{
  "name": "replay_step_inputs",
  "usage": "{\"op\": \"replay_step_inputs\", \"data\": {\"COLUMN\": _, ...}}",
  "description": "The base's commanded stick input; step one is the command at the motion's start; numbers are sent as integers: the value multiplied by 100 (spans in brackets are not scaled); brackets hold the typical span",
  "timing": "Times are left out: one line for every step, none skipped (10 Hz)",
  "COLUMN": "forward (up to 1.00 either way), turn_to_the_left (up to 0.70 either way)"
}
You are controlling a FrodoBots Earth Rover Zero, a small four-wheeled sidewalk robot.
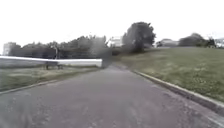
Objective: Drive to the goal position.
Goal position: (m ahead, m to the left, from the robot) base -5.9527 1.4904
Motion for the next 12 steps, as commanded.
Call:
{"op": "replay_step_inputs", "data": {"forward": 70, "turn_to_the_left": 0}}
{"op": "replay_step_inputs", "data": {"forward": 70, "turn_to_the_left": 0}}
{"op": "replay_step_inputs", "data": {"forward": 70, "turn_to_the_left": 0}}
{"op": "replay_step_inputs", "data": {"forward": 70, "turn_to_the_left": 0}}
{"op": "replay_step_inputs", "data": {"forward": 70, "turn_to_the_left": 0}}
{"op": "replay_step_inputs", "data": {"forward": 70, "turn_to_the_left": 0}}
{"op": "replay_step_inputs", "data": {"forward": 70, "turn_to_the_left": 0}}
{"op": "replay_step_inputs", "data": {"forward": 70, "turn_to_the_left": 0}}
{"op": "replay_step_inputs", "data": {"forward": 70, "turn_to_the_left": 0}}
{"op": "replay_step_inputs", "data": {"forward": 70, "turn_to_the_left": 0}}
{"op": "replay_step_inputs", "data": {"forward": 70, "turn_to_the_left": 0}}
{"op": "replay_step_inputs", "data": {"forward": 70, "turn_to_the_left": 0}}
